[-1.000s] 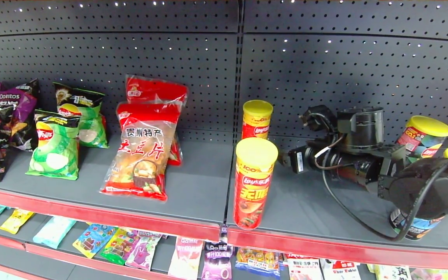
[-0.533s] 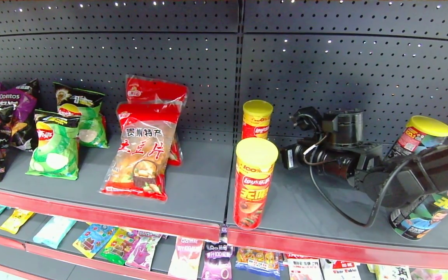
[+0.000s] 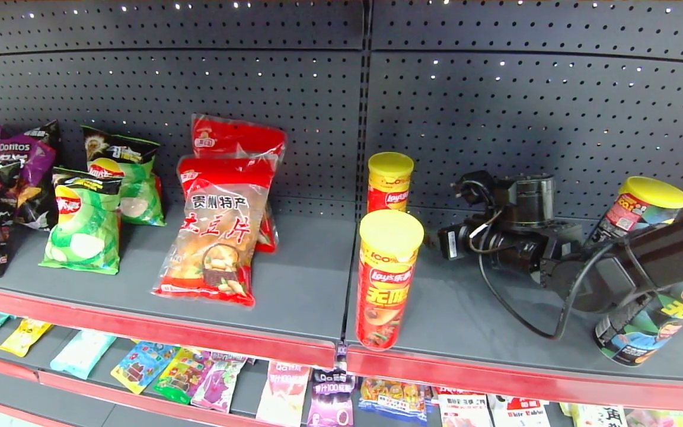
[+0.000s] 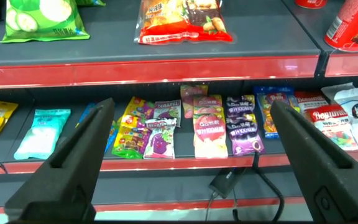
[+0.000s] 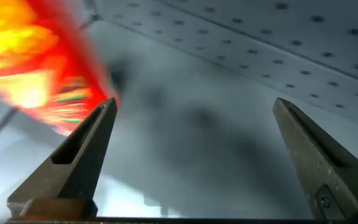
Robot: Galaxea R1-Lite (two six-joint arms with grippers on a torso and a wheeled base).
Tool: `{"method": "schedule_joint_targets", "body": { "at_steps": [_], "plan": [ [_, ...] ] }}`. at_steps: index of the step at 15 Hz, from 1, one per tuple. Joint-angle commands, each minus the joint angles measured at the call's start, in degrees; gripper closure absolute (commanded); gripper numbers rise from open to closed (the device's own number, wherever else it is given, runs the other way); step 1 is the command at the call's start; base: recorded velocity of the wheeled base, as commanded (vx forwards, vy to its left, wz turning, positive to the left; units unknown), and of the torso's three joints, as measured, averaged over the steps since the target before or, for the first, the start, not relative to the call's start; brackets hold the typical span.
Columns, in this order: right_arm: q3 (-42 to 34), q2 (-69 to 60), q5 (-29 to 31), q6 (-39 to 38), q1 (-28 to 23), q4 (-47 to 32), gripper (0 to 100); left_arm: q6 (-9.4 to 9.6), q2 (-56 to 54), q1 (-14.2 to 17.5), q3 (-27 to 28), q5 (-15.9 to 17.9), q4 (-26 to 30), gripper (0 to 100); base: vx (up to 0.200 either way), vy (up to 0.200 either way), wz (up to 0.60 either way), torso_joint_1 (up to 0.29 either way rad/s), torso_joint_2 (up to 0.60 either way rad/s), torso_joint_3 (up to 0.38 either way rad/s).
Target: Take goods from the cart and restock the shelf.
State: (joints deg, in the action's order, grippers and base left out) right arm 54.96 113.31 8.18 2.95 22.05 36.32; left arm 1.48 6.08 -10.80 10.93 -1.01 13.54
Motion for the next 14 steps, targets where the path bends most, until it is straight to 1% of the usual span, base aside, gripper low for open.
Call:
{"method": "schedule_joint_targets", "body": {
  "at_steps": [1, 3, 4, 5, 8, 11, 14],
  "plan": [
    [0.4, 1.2, -0.3, 0.1, -0.8, 0.1, 0, -0.07, 0.0, 0.0, -0.2, 0.0, 0.0, 0, 0.000, 0.000, 0.00, 0.000, 0.00, 0.000],
    [0.6, 3.7, -2.6, 1.0, -1.5, 2.3, 0, -0.07, 0.0, 0.0, -0.7, 0.0, 0.0, 0, 0.000, 0.000, 0.00, 0.000, 0.00, 0.000],
    [0.6, 3.7, -2.6, 1.0, -1.5, 2.3, 0, -0.07, 0.0, 0.0, -0.7, 0.0, 0.0, 0, 0.000, 0.000, 0.00, 0.000, 0.00, 0.000],
    [1.2, 5.2, -4.2, 1.3, -1.4, 4.6, 0, -0.16, 0.0, 0.0, -0.9, 0.0, 0.0, 0, 0.000, 0.000, 0.00, 0.000, 0.00, 0.000],
    [3.4, 6.7, -4.3, 2.1, -1.7, 4.6, 0, -0.86, 0.0, -0.1, -0.9, 0.0, 0.1, 0, 0.000, 0.000, 0.00, 0.000, 0.00, 0.000],
    [4.7, 7.9, -4.7, 2.7, -2.5, 4.6, 0, -0.86, 0.0, -0.1, -1.1, 0.0, 0.1, 0, 0.000, 0.000, 0.00, 0.000, 0.00, 0.000],
    [5.2, 8.9, -6.4, 2.9, -2.8, 4.6, 0, -0.86, 0.0, -0.1, -1.5, 0.0, 0.1, 0, 0.000, 0.000, 0.00, 0.000, 0.00, 0.000]
  ]
}}
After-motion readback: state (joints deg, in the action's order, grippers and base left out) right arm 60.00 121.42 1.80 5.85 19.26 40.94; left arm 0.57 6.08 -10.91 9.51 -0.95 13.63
